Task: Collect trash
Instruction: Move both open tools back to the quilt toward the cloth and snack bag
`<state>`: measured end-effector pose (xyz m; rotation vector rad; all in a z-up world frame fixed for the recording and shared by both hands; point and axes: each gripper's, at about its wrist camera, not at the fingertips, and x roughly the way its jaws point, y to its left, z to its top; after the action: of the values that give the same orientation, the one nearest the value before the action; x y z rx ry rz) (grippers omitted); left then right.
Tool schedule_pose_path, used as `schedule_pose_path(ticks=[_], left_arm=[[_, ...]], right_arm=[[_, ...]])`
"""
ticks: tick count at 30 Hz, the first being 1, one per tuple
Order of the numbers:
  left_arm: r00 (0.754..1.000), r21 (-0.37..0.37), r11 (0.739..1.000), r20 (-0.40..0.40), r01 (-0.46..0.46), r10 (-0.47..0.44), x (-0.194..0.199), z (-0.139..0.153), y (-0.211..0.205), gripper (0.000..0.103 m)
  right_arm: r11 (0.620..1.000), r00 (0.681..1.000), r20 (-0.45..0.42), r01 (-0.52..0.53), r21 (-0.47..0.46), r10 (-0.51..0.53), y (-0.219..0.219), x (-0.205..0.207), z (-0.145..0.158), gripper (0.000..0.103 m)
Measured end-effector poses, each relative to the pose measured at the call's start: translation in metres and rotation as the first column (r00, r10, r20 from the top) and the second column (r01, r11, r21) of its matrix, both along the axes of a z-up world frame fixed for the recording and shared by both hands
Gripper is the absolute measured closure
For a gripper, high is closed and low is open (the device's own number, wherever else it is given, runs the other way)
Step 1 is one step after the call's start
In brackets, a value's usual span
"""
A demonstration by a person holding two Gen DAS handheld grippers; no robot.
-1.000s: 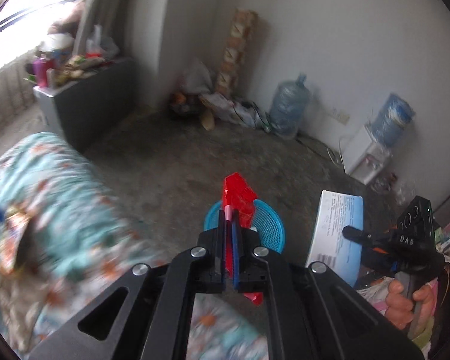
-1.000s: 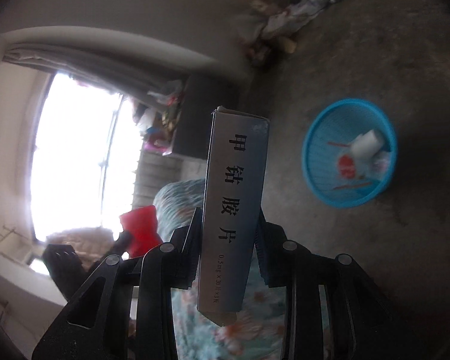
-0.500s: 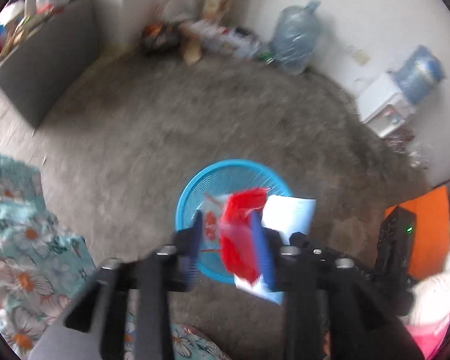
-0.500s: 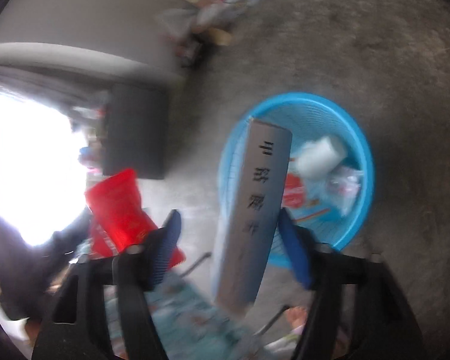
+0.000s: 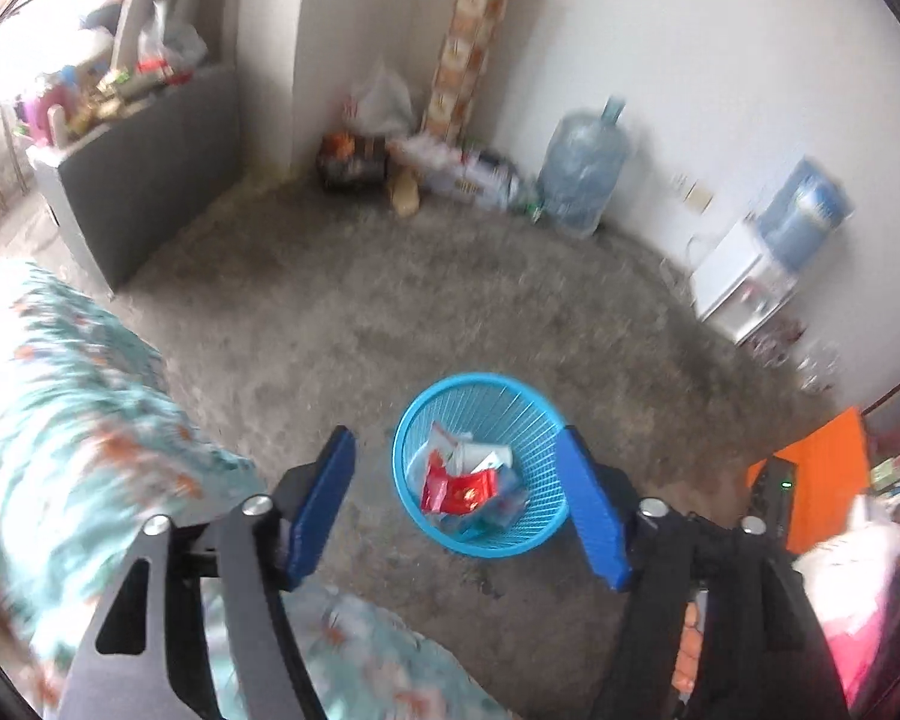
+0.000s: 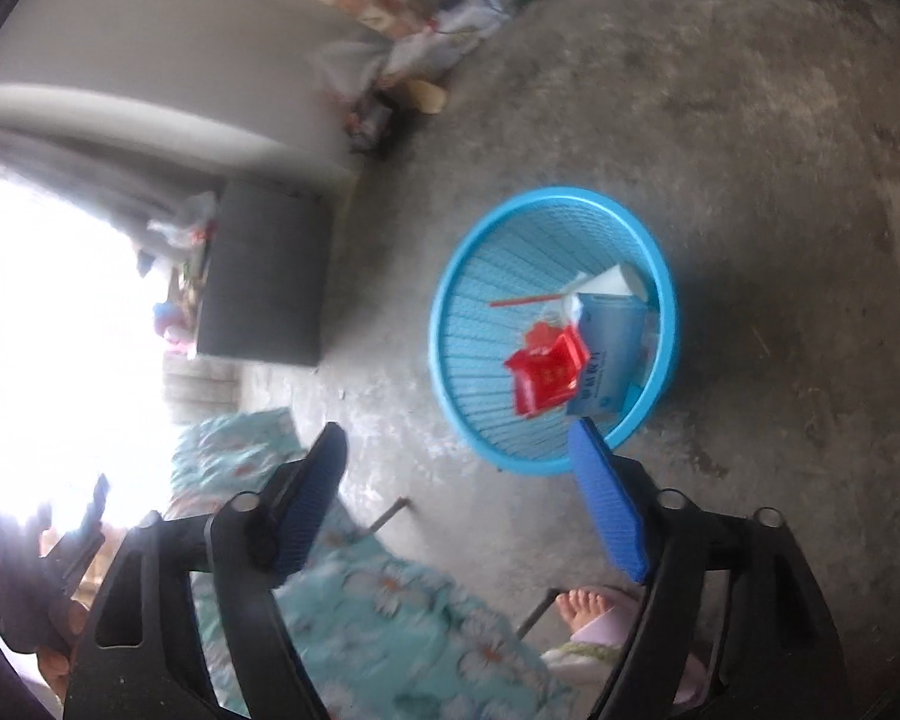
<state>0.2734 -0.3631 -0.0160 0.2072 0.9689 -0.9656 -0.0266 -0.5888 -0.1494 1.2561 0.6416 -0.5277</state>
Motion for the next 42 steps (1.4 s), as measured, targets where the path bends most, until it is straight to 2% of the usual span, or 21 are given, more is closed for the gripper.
schedule_pose_path(ticks=[5, 9, 15, 20, 25, 30, 34, 36, 39, 42], left_arm=[[0.992, -0.13, 0.987, 0.062, -0.097, 0.106, -0.021, 0.051, 0.093, 0.025], [0.965, -0.167, 0.965, 0.135, -0.201, 0.224, -0.039, 0.07, 0.163, 0.022], [0.901, -0.107, 0.926, 0.214, -0.361, 0.376, -0.068, 0.07, 0.254, 0.021], [0.843, -0.103, 0.865, 0.193, -0.491, 0.502, -0.088, 0.065, 0.323, 0.021], [0.787, -0.137, 0.806, 0.175, -0.576, 0.592, -0.105, 0.064, 0.376, 0.021], [0.773, -0.154, 0.783, 0.13, -0.603, 0.621, -0.102, 0.053, 0.396, 0.021], [0.781, -0.168, 0.784, 0.099, -0.598, 0.617, -0.1, 0.045, 0.401, 0.021], [0.791, -0.191, 0.791, 0.098, -0.581, 0.605, -0.103, 0.041, 0.4, 0.021], [0.818, -0.203, 0.818, 0.105, -0.539, 0.565, -0.106, 0.031, 0.389, 0.021], [0.822, -0.152, 0.844, 0.192, -0.515, 0.536, -0.111, 0.021, 0.369, 0.021]], right_arm=[[0.99, 0.992, 0.007, -0.127, -0.059, 0.127, 0.04, 0.023, 0.047, 0.024], [0.956, 0.965, 0.013, -0.258, -0.14, 0.263, 0.078, 0.05, 0.081, 0.023], [0.893, 0.912, -0.005, -0.402, -0.201, 0.409, 0.127, 0.082, 0.108, 0.022], [0.846, 0.861, 0.043, -0.488, -0.213, 0.507, 0.164, 0.099, 0.129, 0.022], [0.804, 0.816, 0.02, -0.564, -0.19, 0.578, 0.195, 0.123, 0.13, 0.022], [0.771, 0.777, 0.03, -0.619, -0.15, 0.629, 0.22, 0.142, 0.128, 0.022], [0.765, 0.765, 0.034, -0.639, -0.082, 0.643, 0.232, 0.155, 0.122, 0.022], [0.758, 0.758, 0.034, -0.649, -0.064, 0.652, 0.236, 0.161, 0.119, 0.022], [0.741, 0.739, 0.056, -0.671, -0.032, 0.672, 0.244, 0.171, 0.116, 0.022], [0.72, 0.717, 0.084, -0.694, -0.013, 0.692, 0.251, 0.183, 0.117, 0.022]])
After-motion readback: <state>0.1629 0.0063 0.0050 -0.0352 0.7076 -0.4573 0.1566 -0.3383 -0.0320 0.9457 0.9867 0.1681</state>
